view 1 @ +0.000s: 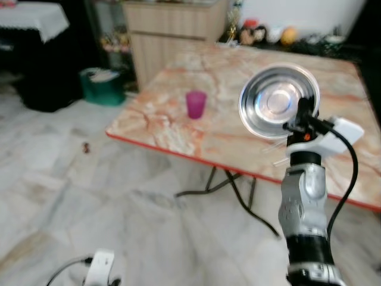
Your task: Setting the table
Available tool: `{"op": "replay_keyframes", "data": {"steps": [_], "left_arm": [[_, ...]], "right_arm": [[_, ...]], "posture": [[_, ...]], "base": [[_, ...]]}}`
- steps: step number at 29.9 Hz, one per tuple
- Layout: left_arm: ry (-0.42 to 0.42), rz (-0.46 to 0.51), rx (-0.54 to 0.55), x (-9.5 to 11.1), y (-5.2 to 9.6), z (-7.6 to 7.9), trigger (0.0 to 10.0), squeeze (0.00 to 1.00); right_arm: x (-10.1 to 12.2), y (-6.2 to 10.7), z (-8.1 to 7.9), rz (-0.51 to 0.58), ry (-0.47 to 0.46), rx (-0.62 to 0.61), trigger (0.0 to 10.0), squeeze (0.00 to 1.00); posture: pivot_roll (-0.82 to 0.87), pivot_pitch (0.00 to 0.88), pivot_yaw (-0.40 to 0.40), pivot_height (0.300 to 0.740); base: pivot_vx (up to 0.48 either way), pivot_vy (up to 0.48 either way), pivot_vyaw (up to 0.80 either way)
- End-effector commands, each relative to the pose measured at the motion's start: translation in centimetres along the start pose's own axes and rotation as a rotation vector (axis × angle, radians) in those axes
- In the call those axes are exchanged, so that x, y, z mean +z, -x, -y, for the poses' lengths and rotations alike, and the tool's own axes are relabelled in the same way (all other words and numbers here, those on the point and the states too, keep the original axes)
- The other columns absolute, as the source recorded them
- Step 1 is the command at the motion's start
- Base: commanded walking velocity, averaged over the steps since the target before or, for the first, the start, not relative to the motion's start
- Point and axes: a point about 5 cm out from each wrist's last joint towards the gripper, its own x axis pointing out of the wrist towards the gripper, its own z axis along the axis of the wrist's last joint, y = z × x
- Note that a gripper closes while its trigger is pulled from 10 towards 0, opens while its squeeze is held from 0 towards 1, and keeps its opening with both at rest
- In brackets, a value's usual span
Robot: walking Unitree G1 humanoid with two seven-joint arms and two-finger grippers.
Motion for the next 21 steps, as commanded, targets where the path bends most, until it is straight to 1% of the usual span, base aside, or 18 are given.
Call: {"op": "replay_keyframes", "data": {"steps": [1, 17, 21], "left_arm": [[0.015, -0.013, 0.008, -0.32, 0.08, -0.27, 10.0, 0.00], [0.015, -0.013, 0.008, -0.32, 0.08, -0.27, 10.0, 0.00], [0.000, -0.012, 0.016, -0.19, 0.06, -0.33, 10.0, 0.00]], "right_arm": [[0.51, -0.30, -0.50, 0.022, 0.001, 0.020, 10.0, 0.00], [0.51, -0.30, -0.50, 0.022, 0.001, 0.020, 10.0, 0.00], [0.20, -0.51, -1.14, -0.004, 0.021, 0.044, 10.0, 0.00]], "posture": [[0.05, 0.000, -0.013, 0.740], [0.05, 0.000, -0.013, 0.740], [0.04, 0.000, -0.014, 0.740]], "base": [[-0.334, 0.000, 0.00], [-0.334, 0.000, 0.00], [0.000, 0.000, 0.00]]}}
